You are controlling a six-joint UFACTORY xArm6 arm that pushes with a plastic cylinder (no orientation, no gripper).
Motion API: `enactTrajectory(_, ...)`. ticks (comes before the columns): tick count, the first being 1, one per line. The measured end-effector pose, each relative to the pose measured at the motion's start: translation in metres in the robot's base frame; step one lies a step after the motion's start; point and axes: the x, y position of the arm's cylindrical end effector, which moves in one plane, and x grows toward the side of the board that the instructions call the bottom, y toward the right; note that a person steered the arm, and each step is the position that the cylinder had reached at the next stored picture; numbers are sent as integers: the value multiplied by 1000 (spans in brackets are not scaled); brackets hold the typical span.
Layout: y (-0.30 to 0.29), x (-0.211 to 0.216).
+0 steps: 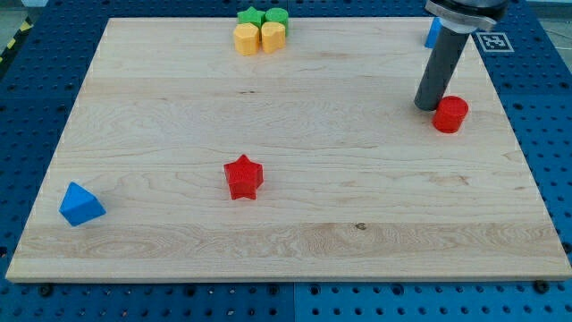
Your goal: Push the red circle to the right center of the board
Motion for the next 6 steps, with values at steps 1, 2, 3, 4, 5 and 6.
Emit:
enactTrajectory(1, 14, 1)
enactTrajectory(2, 26, 5)
enactTrajectory(3, -11, 10)
enactTrajectory(4, -3, 37)
enactTrajectory(5, 27, 44)
enactTrajectory(6, 40, 44)
